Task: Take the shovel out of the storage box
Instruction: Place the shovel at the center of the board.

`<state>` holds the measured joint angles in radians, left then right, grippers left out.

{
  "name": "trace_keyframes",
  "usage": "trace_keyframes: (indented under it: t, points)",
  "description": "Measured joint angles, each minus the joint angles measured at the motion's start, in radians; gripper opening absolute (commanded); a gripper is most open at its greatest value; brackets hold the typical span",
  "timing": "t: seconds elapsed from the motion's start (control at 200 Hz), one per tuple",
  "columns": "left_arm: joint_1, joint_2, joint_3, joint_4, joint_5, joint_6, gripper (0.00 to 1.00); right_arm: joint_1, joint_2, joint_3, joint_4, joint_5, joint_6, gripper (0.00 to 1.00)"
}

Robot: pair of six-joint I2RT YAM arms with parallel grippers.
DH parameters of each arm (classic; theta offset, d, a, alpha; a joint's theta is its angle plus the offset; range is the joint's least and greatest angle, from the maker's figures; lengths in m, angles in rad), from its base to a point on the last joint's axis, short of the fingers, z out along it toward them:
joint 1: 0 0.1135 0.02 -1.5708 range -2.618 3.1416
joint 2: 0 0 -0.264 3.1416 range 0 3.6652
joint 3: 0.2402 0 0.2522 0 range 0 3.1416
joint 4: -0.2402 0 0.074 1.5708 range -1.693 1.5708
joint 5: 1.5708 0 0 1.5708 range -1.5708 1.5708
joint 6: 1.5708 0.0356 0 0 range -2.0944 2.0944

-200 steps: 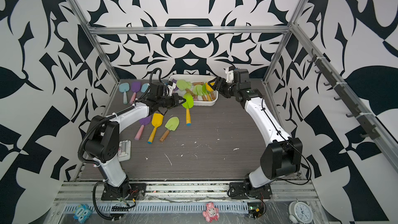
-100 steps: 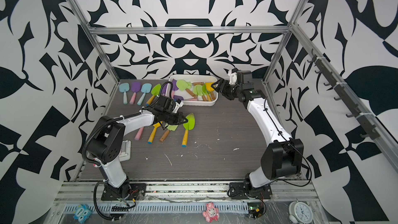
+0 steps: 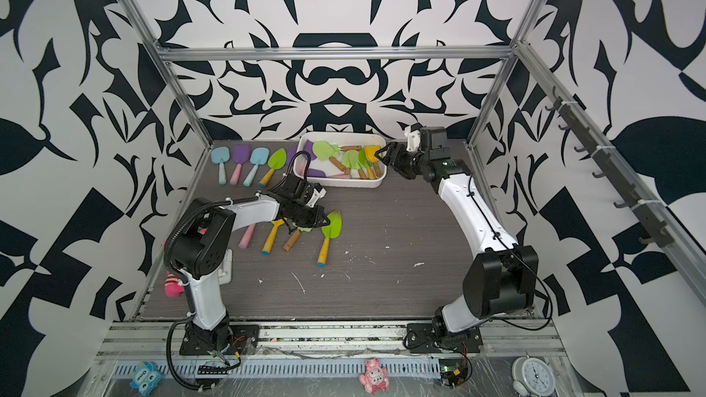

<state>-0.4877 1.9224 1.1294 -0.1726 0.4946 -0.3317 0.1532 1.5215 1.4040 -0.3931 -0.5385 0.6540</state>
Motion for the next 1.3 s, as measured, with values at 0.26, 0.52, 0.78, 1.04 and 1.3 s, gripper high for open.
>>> trace_keyframes:
  t: [0.26,0.52,0.78,1.04,1.3]
  points:
    - [0.055,0.010,0.001,0.015,0.013,0.013,0.00,0.000,0.000,-0.001,0.001,0.000,0.000,0.71]
    - [0.088,0.037,0.029,0.022,0.032,0.019,0.00,0.000,0.000,-0.002,0.002,-0.007,0.005,0.70]
    - [0.098,0.058,0.037,0.018,0.021,0.034,0.21,0.000,0.000,-0.010,0.011,-0.014,0.016,0.70]
    - [0.099,0.058,0.038,0.028,0.014,0.020,0.37,0.000,0.012,-0.012,0.022,-0.027,0.024,0.70]
    - [0.106,0.006,0.035,0.010,-0.053,-0.016,0.50,0.000,0.028,-0.018,0.025,-0.027,0.023,0.69]
